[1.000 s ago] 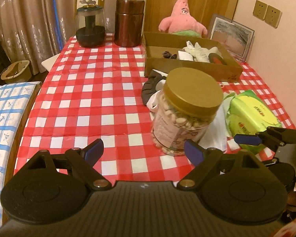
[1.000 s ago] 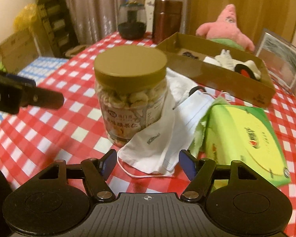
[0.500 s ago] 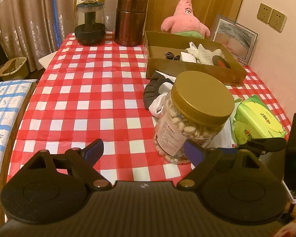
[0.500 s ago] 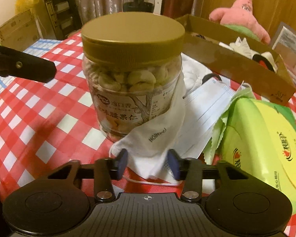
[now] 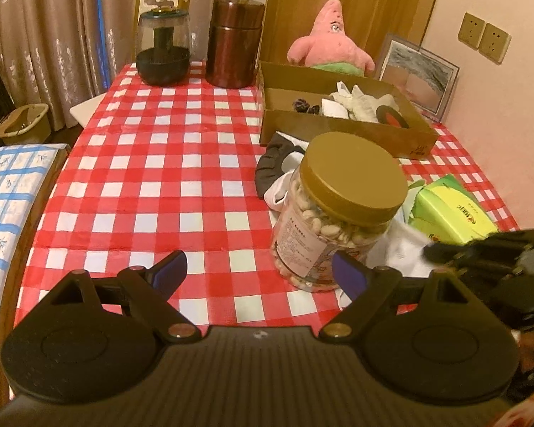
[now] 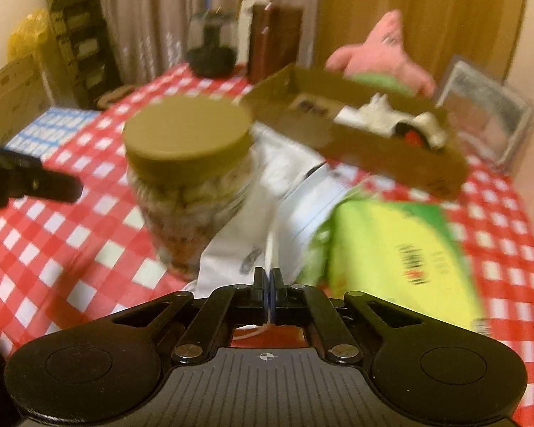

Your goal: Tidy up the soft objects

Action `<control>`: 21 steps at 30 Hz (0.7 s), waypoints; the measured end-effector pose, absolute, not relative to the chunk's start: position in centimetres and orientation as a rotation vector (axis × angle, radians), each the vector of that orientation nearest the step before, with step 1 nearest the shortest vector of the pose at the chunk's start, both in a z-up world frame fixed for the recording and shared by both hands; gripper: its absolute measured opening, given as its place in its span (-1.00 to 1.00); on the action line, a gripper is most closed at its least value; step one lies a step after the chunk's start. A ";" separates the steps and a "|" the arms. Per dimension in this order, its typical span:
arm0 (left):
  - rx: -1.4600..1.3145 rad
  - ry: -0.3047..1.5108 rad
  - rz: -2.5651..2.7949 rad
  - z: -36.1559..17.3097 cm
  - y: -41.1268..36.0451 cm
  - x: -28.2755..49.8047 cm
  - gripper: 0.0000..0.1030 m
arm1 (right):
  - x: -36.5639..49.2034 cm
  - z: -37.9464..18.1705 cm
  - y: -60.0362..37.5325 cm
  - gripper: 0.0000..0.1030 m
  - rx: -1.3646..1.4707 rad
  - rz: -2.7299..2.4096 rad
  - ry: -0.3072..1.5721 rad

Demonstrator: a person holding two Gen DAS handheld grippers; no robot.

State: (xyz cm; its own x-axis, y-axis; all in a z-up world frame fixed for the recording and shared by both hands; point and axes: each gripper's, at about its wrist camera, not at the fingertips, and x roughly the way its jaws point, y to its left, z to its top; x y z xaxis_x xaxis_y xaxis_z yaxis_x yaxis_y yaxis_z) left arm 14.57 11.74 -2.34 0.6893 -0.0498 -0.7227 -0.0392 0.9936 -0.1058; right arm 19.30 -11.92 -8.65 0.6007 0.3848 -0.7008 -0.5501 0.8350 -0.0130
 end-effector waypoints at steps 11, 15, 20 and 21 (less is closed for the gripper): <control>-0.072 0.757 -0.038 0.9 11.0 13.7 0.69 | 18.6 0.0 -18.4 -0.98 -0.187 0.405 0.530; -0.060 0.742 -0.052 1.5 10.5 13.7 0.69 | 19.0 1.9 -19.9 -0.98 -0.180 0.368 0.477; -0.058 0.741 -0.064 1.6 10.2 13.8 0.69 | 19.3 3.7 -21.6 -0.98 -0.143 0.322 0.407; -0.057 0.741 -0.066 1.6 10.1 13.8 0.69 | 19.3 4.2 -21.9 -0.98 -0.138 0.314 0.391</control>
